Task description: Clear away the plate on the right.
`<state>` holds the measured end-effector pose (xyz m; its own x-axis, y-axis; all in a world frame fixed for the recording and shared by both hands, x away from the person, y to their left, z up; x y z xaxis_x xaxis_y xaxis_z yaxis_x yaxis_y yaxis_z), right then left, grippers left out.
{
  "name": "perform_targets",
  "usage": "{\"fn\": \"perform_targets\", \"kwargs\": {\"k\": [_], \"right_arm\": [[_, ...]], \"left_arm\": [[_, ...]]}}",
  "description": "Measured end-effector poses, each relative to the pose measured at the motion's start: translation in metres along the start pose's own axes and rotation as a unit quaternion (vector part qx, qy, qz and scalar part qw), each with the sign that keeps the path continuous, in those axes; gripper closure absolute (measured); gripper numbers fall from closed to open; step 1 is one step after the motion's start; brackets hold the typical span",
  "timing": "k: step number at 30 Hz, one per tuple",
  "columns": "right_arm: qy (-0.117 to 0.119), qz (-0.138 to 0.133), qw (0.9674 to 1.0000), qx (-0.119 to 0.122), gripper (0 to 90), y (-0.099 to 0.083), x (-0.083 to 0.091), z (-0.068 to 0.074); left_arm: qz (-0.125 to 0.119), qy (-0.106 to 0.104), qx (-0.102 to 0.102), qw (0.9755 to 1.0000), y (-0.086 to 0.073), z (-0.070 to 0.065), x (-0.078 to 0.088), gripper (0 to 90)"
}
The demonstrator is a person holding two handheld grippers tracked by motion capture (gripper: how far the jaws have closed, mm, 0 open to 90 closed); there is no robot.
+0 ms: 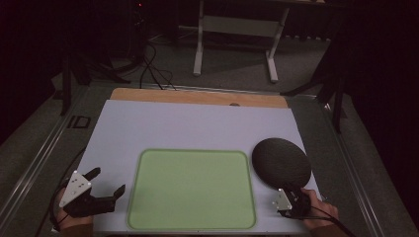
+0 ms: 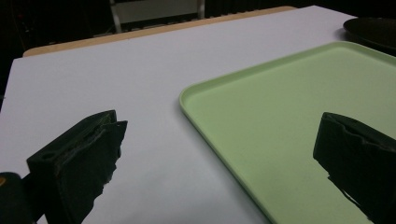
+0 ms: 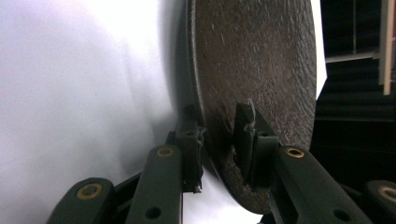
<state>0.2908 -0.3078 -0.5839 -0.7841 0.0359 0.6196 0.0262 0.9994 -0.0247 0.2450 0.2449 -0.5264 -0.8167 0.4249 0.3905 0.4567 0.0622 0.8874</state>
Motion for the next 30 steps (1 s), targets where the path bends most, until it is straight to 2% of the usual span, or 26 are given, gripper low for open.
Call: {"fn": "perform_targets", "kwargs": {"k": [8, 16, 20, 23, 30], "right_arm": [[-0.032, 0.013, 0.998, 0.054, 72.7, 0.003, -0.005, 0.001], [-0.04, 0.032, 0.995, 0.085, 78.0, 0.008, -0.007, 0.001], [-0.045, 0.041, 0.9938, 0.093, 80.1, 0.011, -0.006, 0.001], [-0.065, 0.042, 0.9929, 0.09, 84.5, 0.019, 0.0, -0.008], [-0.065, 0.041, 0.9937, 0.082, 86.1, 0.026, 0.003, -0.02]], "left_arm": [[-0.001, -0.001, 0.003, 1.0, 0.0, 0.0, -0.001, 1.0], [-0.003, -0.001, 0.008, 1.0, 0.0, 0.001, 0.0, 1.0], [-0.003, 0.0, 0.01, 0.9999, 0.0, 0.002, 0.0, 1.0], [-0.004, 0.001, 0.011, 0.9999, 0.0, 0.003, 0.0, 1.0], [-0.005, 0.0, 0.015, 0.9999, 0.001, 0.004, 0.0, 1.0]]}}
Point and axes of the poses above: each handheld gripper's, and its own axes: x roughly backward along the jaws, y roughly out of its top, z roughly to its left, the point moved 7 cm from there along -x, roughly forward along the jaws, and after that the axes turned 15 degrees about x, right-handed, at the moved point
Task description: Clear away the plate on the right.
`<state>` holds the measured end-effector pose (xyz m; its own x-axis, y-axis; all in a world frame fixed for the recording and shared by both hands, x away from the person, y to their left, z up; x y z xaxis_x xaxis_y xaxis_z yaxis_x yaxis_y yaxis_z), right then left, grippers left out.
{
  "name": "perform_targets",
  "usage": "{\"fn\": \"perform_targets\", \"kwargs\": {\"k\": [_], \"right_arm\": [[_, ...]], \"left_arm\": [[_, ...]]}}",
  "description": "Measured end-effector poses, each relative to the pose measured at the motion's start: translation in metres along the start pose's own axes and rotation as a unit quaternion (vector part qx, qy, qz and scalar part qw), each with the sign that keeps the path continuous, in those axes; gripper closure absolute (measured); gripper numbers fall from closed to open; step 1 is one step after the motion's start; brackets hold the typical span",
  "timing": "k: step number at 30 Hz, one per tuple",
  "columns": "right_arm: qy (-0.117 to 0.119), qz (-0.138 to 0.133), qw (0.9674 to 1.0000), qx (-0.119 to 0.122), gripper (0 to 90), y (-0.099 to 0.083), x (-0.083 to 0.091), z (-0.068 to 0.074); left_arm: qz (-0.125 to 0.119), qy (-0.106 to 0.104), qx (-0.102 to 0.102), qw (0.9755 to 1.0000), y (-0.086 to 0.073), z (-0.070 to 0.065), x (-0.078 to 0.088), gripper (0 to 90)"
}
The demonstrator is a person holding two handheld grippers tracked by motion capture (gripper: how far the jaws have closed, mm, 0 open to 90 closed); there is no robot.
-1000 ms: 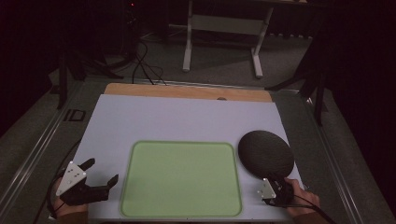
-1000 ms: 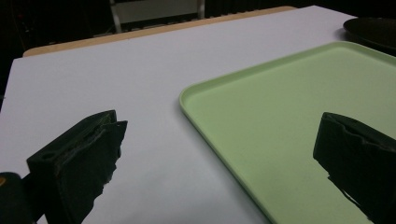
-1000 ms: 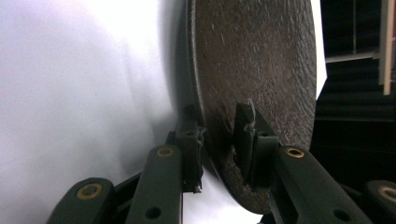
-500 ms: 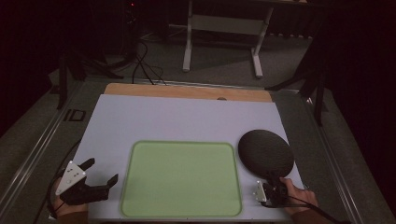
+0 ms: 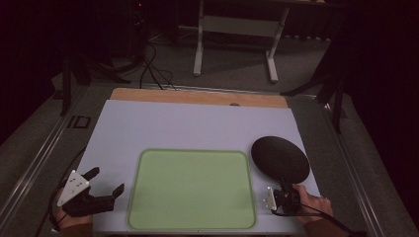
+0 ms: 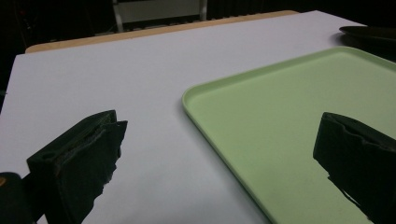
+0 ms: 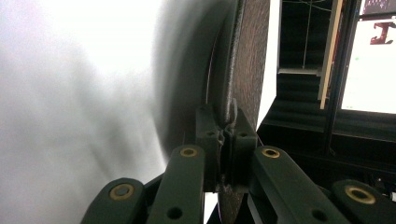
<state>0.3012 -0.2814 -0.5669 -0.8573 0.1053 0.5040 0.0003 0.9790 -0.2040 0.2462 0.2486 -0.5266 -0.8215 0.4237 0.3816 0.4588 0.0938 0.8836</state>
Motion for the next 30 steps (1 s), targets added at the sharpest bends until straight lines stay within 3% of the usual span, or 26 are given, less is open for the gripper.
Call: {"fn": "perform_targets", "kwargs": {"k": [12, 30], "right_arm": [[-0.002, 0.001, 0.9996, -0.027, 83.9, -0.001, 0.007, -0.013], [-0.008, -0.003, 0.9994, -0.035, 81.2, 0.001, 0.02, -0.021]], "left_arm": [[-0.002, 0.001, 0.005, 1.0, 0.0, 0.001, 0.0, 1.0], [-0.007, 0.002, 0.011, 0.9999, 0.001, 0.003, 0.001, 1.0]]}}
Point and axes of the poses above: each handheld gripper's, and its own axes: x roughly backward along the jaws, y roughly out of its top, z roughly to its left, the point moved 7 cm from there along -x, roughly forward along the jaws, and after that the axes turned 15 degrees about x, right-handed, at the moved point
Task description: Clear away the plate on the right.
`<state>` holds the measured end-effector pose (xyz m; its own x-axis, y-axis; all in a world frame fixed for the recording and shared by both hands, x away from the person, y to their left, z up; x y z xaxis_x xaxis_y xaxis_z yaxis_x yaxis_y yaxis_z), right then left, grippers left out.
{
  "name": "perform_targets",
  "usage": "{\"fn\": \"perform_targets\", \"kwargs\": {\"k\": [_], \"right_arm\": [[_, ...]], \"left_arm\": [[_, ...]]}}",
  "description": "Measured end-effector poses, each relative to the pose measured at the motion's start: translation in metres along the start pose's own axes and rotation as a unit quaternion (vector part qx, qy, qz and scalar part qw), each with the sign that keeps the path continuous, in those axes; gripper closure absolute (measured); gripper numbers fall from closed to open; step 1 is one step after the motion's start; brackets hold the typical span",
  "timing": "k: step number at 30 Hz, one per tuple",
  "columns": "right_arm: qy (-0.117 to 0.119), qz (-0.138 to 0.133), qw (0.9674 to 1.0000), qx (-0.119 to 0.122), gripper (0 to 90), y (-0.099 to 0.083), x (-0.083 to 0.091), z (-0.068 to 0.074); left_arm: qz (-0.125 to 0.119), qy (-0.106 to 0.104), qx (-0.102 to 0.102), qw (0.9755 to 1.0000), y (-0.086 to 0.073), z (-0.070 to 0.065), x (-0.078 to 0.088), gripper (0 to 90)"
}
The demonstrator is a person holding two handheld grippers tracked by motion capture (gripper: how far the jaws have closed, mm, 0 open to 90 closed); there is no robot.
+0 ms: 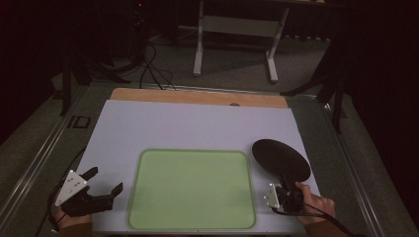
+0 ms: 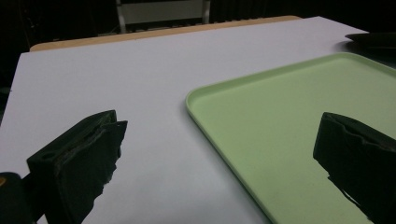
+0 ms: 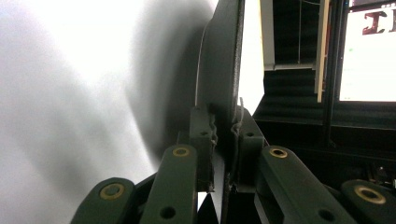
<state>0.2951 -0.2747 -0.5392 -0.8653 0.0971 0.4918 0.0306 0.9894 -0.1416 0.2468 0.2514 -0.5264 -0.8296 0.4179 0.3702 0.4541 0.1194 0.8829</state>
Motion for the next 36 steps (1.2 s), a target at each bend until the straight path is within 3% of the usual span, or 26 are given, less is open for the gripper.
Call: {"fn": "perform_targets", "kwargs": {"k": [14, 22, 36], "right_arm": [[-0.007, -0.006, 1.0, -0.003, 79.8, 0.007, 0.009, -0.01], [-0.022, -0.017, 0.9996, -0.005, 79.4, 0.014, 0.018, -0.02], [-0.031, -0.048, 0.9984, -0.001, 78.5, 0.038, 0.028, -0.033]], "left_arm": [[-0.002, 0.001, 0.001, 1.0, 0.0, 0.0, 0.0, 1.0], [-0.002, 0.001, 0.0, 1.0, 0.0, 0.0, 0.001, 1.1], [-0.003, 0.002, 0.001, 1.0, 0.001, 0.001, 0.001, 1.0]]}}
Point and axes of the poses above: each handheld gripper's, and its own axes: x roughly backward along the jaws, y roughly out of its top, z roughly to its left, the point moved 7 cm from there along -x, roughly forward along the jaws, and after that the axes turned 15 degrees about x, right-handed, at the moved point
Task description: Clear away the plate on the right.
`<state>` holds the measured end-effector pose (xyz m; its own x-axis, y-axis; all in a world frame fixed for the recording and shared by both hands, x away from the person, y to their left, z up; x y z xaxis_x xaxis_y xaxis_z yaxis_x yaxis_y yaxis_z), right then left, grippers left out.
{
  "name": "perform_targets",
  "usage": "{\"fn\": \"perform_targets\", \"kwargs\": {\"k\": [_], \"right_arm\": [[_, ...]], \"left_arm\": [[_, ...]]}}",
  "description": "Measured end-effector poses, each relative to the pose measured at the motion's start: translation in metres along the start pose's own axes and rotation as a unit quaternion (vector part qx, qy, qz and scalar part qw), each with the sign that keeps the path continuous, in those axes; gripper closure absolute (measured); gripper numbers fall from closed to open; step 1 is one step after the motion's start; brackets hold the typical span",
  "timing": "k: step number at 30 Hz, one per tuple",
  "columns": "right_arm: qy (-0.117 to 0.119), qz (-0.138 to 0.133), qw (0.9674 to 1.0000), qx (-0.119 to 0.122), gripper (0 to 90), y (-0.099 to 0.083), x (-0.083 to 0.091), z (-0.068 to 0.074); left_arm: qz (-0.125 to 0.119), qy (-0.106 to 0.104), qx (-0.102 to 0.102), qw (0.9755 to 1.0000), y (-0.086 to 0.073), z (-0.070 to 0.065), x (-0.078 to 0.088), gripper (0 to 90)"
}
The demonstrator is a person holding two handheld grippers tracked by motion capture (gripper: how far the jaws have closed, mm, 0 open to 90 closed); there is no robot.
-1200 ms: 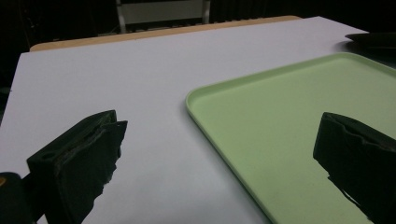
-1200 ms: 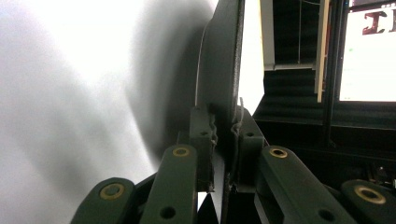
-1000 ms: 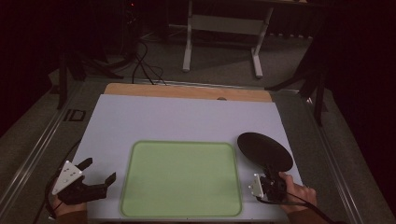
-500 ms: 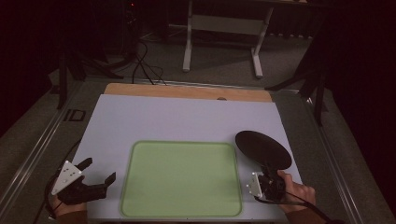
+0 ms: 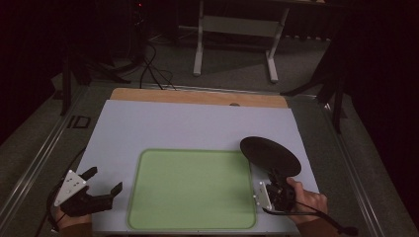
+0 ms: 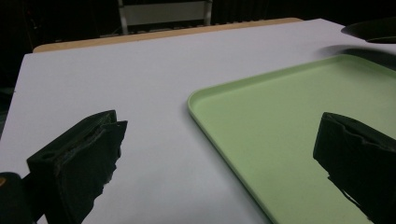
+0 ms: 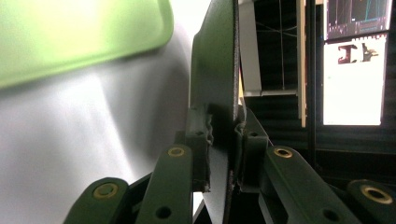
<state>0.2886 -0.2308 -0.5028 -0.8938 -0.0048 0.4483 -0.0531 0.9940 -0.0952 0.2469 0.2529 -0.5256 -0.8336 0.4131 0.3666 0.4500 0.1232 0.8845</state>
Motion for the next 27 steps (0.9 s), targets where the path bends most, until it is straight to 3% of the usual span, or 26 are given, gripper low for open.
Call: {"fn": "perform_targets", "kwargs": {"k": [9, 11, 13, 18, 27], "right_arm": [[-0.009, -0.025, 0.9995, 0.016, 78.5, 0.022, 0.003, -0.007], [-0.015, -0.042, 0.9988, 0.022, 78.3, 0.039, 0.008, -0.012], [-0.016, -0.046, 0.9985, 0.023, 78.3, 0.043, 0.008, -0.013], [-0.018, -0.077, 0.996, 0.041, 78.2, 0.072, 0.012, -0.014], [-0.02, -0.113, 0.9918, 0.057, 77.2, 0.103, 0.019, -0.012]], "left_arm": [[-0.001, 0.001, 0.002, 1.0, 0.0, 0.0, 0.0, 1.0], [-0.001, 0.001, 0.002, 1.0, 0.0, 0.0, 0.0, 1.0], [-0.001, 0.001, 0.002, 1.0, 0.0, 0.0, 0.0, 1.0], [-0.001, 0.001, 0.003, 1.0, 0.0, 0.0, 0.0, 1.0], [-0.003, 0.0, 0.004, 1.0, 0.001, 0.0, 0.0, 1.0]]}}
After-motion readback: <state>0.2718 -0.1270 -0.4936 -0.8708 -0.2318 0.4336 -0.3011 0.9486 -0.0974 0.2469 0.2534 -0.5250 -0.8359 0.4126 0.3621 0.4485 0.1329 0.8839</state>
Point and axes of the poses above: each handheld gripper's, and its own axes: x roughly backward along the jaws, y roughly out of its top, z roughly to its left, the point moved 7 cm from there along -x, roughly forward along the jaws, and after that the axes turned 15 degrees about x, right-handed, at the moved point
